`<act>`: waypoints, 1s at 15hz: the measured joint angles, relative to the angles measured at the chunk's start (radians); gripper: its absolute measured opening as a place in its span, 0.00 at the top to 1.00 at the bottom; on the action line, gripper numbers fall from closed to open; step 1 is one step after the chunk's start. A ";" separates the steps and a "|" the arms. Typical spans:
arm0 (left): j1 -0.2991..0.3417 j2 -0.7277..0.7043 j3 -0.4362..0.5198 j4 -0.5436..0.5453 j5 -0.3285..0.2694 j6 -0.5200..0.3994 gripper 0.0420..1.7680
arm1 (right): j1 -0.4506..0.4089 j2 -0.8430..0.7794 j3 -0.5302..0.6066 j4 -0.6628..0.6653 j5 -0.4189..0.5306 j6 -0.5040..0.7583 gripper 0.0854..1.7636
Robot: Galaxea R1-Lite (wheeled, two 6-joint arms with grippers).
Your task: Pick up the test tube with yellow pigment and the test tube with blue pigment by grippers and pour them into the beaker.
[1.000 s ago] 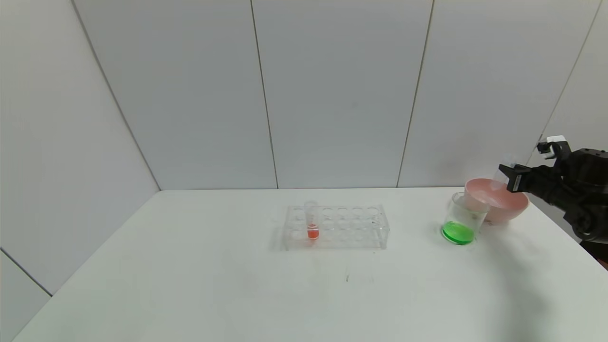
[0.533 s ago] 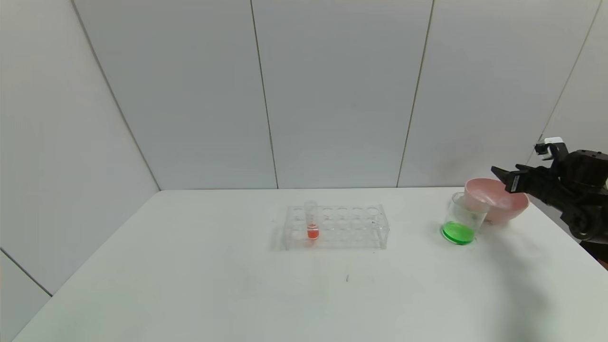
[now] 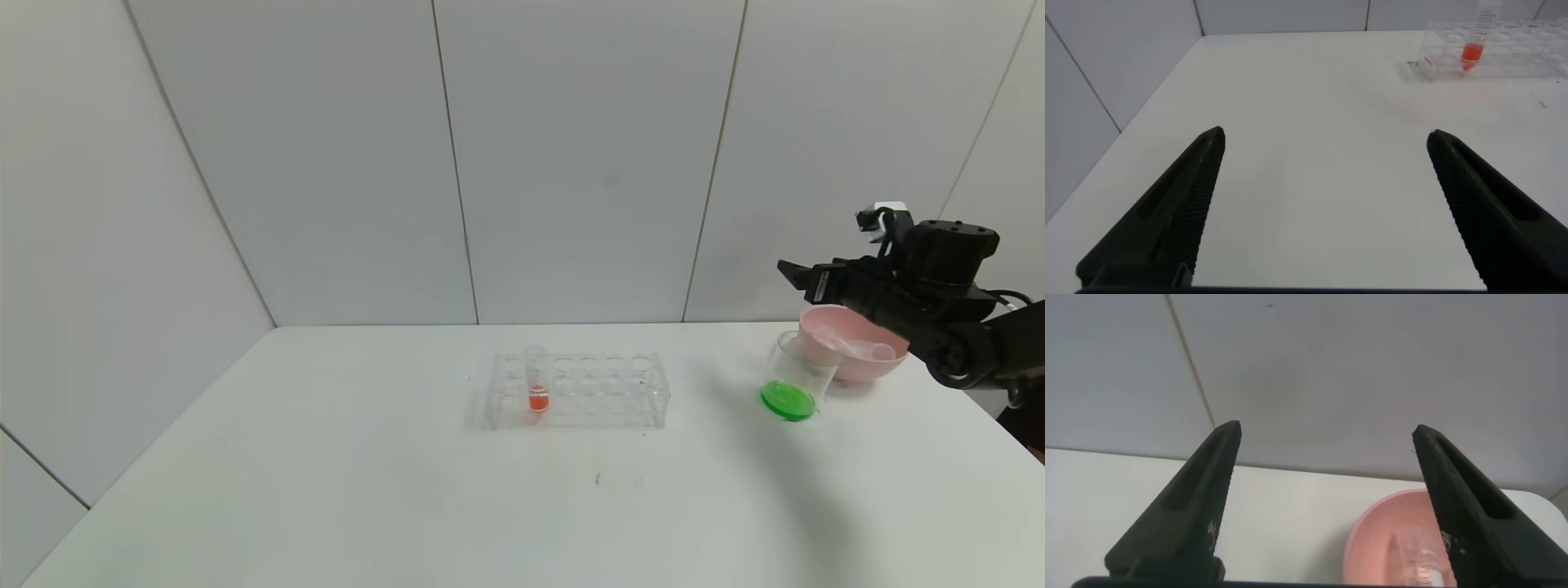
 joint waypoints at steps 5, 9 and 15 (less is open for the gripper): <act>0.000 0.000 0.000 0.000 0.000 0.000 0.00 | 0.059 -0.263 0.259 -0.002 -0.014 0.038 0.09; 0.000 0.000 0.000 0.000 0.000 0.000 0.00 | 0.076 -0.575 0.505 0.006 -0.014 0.068 0.07; 0.000 0.000 0.000 0.000 0.000 0.000 0.00 | 0.084 -1.105 0.761 0.233 -0.013 0.074 0.05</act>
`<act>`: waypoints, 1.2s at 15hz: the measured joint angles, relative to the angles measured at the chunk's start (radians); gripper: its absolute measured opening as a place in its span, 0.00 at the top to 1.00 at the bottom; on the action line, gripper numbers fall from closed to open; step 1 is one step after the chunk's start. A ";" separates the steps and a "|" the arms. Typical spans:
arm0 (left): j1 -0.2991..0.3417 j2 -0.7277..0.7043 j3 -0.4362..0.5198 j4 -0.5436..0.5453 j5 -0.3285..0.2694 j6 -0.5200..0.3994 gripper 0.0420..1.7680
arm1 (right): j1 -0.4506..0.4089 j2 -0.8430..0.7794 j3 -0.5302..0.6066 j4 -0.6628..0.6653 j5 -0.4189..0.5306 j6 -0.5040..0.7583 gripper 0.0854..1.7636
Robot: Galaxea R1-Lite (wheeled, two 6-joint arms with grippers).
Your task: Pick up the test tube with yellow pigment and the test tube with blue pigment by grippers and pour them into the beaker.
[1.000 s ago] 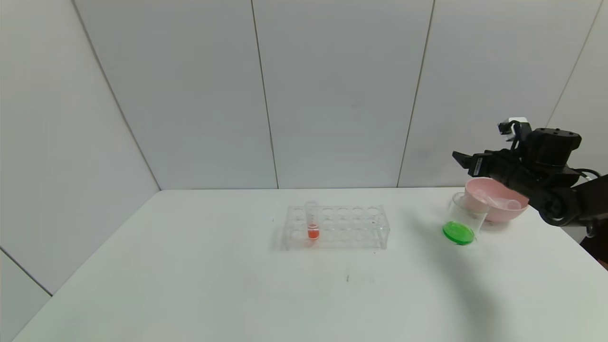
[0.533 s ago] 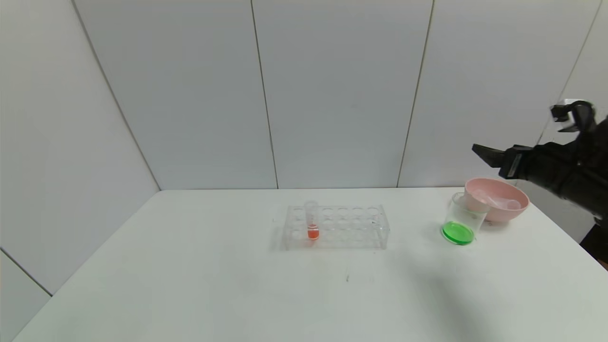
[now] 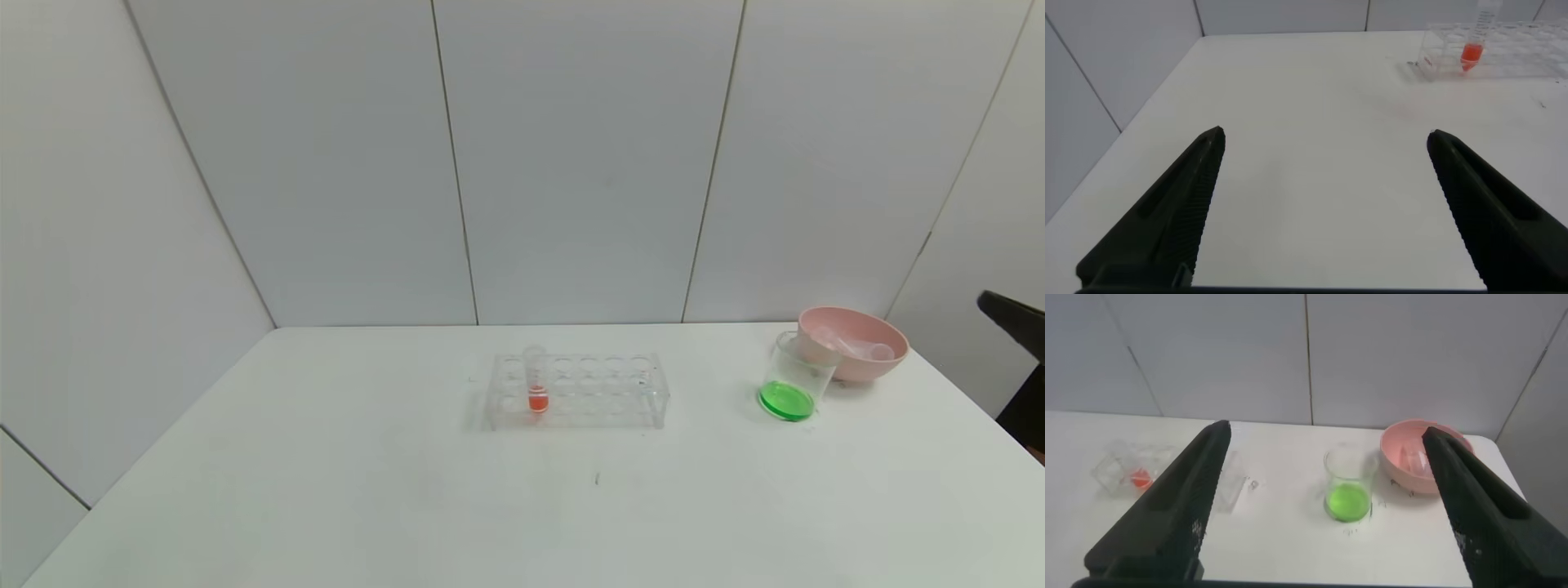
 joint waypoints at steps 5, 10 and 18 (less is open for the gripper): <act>0.000 0.000 0.000 0.000 0.000 0.000 0.00 | -0.004 -0.485 0.043 0.317 -0.004 -0.054 0.04; 0.000 0.000 0.000 0.000 0.000 0.000 0.00 | 0.002 -0.875 0.062 0.487 -0.012 -0.114 0.04; 0.000 0.000 0.000 0.000 0.000 0.000 0.00 | -0.002 -1.060 0.375 0.521 -0.143 -0.139 0.04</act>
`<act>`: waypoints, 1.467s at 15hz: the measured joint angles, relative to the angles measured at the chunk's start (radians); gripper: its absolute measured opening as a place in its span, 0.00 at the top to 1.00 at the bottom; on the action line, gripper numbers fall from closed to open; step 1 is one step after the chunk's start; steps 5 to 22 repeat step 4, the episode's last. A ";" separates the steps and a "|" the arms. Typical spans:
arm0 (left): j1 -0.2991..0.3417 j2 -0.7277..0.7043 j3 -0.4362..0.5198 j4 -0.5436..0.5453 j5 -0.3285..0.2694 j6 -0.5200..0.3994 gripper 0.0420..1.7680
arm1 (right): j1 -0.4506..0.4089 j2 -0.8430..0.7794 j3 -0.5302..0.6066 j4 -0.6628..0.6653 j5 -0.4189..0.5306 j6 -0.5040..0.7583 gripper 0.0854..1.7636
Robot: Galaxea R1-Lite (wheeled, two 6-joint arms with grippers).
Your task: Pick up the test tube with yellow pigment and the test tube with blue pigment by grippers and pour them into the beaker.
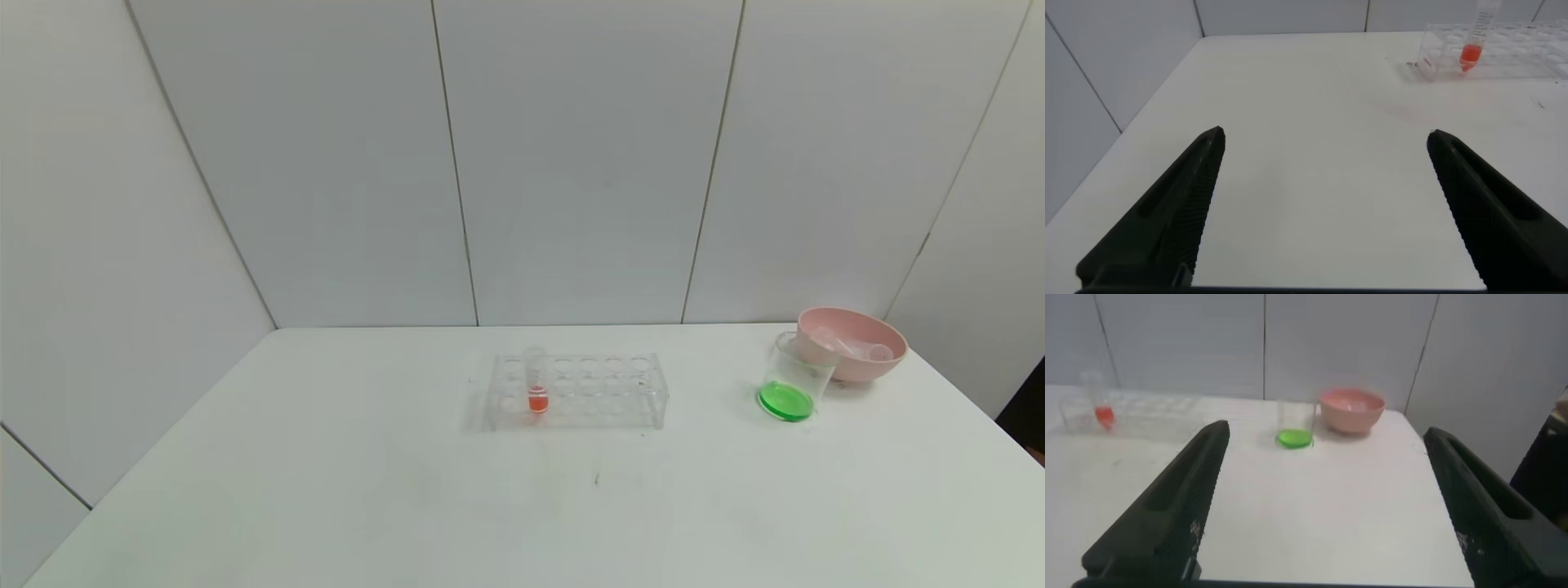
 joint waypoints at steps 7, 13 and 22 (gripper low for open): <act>0.000 0.000 0.000 0.000 0.000 0.000 0.00 | 0.003 -0.003 0.119 0.100 0.021 -0.012 0.04; 0.000 0.000 0.000 0.000 0.000 0.000 0.00 | 0.003 -0.003 0.119 0.100 0.021 -0.012 0.04; 0.000 0.000 0.000 0.000 0.000 0.000 0.00 | 0.003 -0.003 0.119 0.100 0.021 -0.012 0.04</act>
